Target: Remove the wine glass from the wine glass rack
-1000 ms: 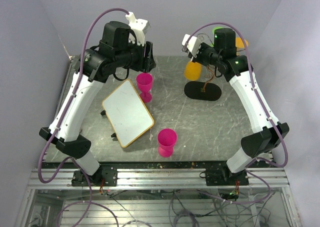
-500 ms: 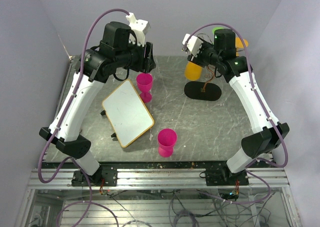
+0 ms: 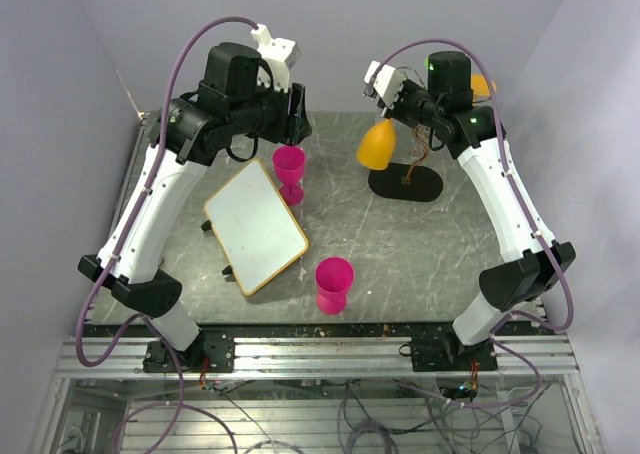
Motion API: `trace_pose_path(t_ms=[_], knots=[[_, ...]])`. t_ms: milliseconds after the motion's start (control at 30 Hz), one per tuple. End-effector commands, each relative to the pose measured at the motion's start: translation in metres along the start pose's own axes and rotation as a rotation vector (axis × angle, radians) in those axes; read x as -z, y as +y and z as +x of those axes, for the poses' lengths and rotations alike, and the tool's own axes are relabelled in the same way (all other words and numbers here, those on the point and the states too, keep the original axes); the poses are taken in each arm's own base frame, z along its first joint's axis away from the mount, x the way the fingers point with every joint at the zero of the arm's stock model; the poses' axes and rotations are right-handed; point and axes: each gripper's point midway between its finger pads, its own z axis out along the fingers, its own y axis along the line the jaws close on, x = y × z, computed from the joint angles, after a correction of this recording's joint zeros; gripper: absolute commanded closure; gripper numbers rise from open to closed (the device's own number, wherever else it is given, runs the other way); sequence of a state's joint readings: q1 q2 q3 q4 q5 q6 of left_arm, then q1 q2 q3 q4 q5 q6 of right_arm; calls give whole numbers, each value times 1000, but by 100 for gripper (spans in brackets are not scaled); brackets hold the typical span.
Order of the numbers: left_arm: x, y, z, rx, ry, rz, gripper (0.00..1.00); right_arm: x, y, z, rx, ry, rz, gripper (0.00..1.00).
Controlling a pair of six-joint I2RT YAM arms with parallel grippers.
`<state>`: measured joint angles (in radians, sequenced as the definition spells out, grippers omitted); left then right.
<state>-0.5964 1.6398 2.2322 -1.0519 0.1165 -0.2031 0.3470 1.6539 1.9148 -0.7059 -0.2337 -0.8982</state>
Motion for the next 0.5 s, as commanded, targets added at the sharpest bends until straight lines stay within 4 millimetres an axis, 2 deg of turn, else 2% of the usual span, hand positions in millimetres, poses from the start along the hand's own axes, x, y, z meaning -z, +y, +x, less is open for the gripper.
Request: trace_pose_path(t_ms=[0, 100, 467], knots=[[17, -3, -14, 2, -53, 11, 37, 8, -3, -9, -5, -20, -2, 95], [17, -5, -15, 0, -57, 17, 37, 9, -5, -8, -2, -17, 5, 99], [12, -6, -16, 0, -58, 30, 37, 9, -11, -10, 41, -30, 40, 100]])
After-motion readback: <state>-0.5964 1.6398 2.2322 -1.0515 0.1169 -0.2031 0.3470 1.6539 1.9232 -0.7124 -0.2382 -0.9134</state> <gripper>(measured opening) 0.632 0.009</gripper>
